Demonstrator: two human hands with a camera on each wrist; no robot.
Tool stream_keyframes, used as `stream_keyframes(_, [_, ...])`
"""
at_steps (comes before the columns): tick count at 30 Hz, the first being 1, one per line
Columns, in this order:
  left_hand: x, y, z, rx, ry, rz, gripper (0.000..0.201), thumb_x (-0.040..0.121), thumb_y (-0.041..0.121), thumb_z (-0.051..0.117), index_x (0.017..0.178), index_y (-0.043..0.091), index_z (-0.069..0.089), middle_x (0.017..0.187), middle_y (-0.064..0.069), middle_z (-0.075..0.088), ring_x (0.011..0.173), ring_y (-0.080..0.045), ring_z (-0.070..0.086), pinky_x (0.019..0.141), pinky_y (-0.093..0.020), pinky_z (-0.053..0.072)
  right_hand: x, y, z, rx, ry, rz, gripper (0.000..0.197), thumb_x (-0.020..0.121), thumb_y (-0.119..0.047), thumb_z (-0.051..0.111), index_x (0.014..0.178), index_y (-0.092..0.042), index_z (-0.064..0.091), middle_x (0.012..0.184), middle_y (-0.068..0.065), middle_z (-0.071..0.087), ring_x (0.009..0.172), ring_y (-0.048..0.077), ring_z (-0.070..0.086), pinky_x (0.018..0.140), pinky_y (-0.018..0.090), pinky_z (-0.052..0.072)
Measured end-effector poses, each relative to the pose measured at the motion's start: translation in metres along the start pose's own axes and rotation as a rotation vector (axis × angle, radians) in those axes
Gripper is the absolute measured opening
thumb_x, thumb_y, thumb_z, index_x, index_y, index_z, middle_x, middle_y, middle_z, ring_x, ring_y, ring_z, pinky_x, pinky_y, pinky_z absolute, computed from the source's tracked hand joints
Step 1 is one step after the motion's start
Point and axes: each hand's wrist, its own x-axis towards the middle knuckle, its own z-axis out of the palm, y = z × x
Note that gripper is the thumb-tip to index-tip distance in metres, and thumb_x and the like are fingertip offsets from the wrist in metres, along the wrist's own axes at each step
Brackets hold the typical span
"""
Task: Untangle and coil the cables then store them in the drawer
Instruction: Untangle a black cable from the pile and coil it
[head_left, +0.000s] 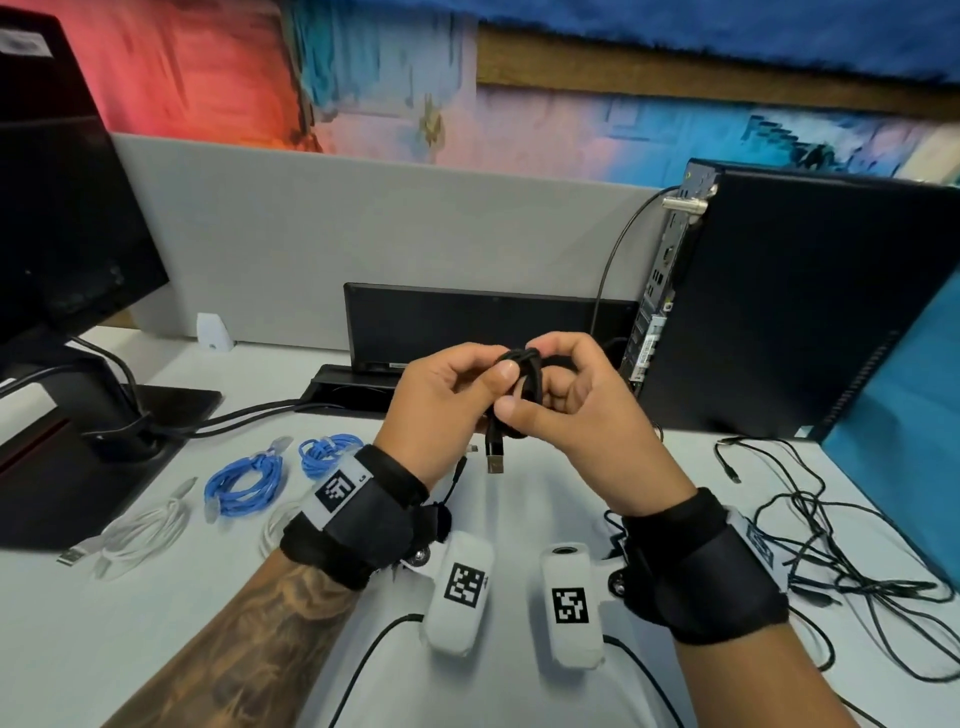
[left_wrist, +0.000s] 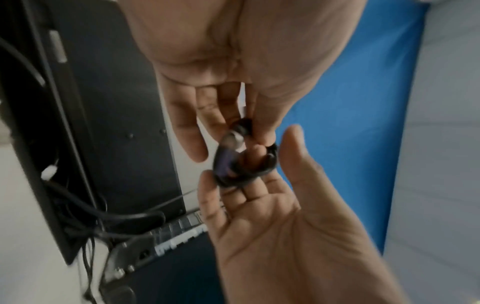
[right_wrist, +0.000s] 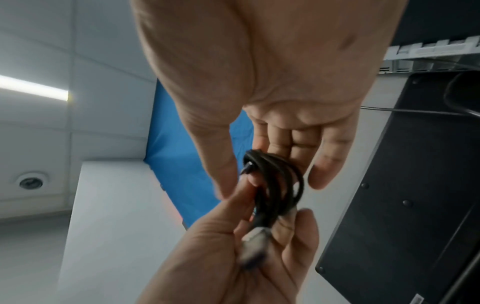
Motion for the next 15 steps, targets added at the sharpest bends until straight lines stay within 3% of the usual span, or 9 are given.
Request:
stream_keyframes(2, [-0.0003, 0.0002, -0.0026, 0.153, -0.068, 0.089, 0.025, 0.095, 0.004, 0.061, 0.114, 0.02, 0.066, 0.092, -0.001, 0.07, 0.079, -0.022, 0.069, 0.063, -0.033, 0.059, 0.0003, 0.0018, -0.0018, -0.04, -0.018, 0.002, 0.041, 0.088, 0.005, 0.072, 0.12, -0.01, 0.052, 0.089, 0.012, 0.072, 0.081, 0.023, 0.071, 0.076, 0.033, 0.058])
stream_keyframes(4, [0.0003, 0.0003, -0.0048, 0.335, -0.126, 0.206, 0.038, 0.093, 0.0, 0.059, 0.122, 0.025, 0.061, 0.101, 0.003, 0.067, 0.083, -0.022, 0.068, 0.07, -0.035, 0.06, -0.0003, 0.0022, -0.0034, -0.115, -0.009, -0.011, 0.034, 0.09, 0.003, 0.071, 0.117, -0.014, 0.059, 0.09, 0.01, 0.075, 0.086, 0.03, 0.074, 0.082, 0.04, 0.061])
stream_keyframes(7, [0.0012, -0.0002, -0.0075, 0.469, -0.097, 0.293, 0.034, 0.09, 0.002, 0.06, 0.116, 0.023, 0.068, 0.104, 0.008, 0.068, 0.088, -0.02, 0.068, 0.078, -0.039, 0.059, -0.0023, 0.0024, -0.0028, -0.297, 0.062, -0.088, 0.025, 0.091, -0.002, 0.07, 0.108, -0.019, 0.065, 0.089, 0.003, 0.078, 0.084, 0.022, 0.077, 0.082, 0.036, 0.062])
stream_keyframes(11, [0.0035, -0.0031, -0.0078, 0.525, 0.002, 0.232, 0.019, 0.092, 0.012, 0.066, 0.108, 0.02, 0.071, 0.088, 0.007, 0.07, 0.068, -0.012, 0.066, 0.068, -0.039, 0.06, -0.0034, 0.0021, -0.0027, -0.389, 0.156, -0.139, 0.009, 0.097, -0.009, 0.064, 0.095, -0.017, 0.064, 0.078, 0.001, 0.076, 0.071, 0.011, 0.074, 0.059, 0.023, 0.058])
stream_keyframes(15, [0.0039, -0.0018, -0.0112, 0.553, -0.094, 0.168, 0.014, 0.091, 0.019, 0.068, 0.104, 0.023, 0.066, 0.081, 0.005, 0.069, 0.064, -0.01, 0.066, 0.069, -0.038, 0.059, -0.0034, 0.0023, -0.0034, -0.468, 0.187, -0.196, 0.008, 0.101, -0.012, 0.06, 0.097, -0.018, 0.063, 0.074, 0.0, 0.074, 0.071, 0.005, 0.073, 0.056, 0.019, 0.057])
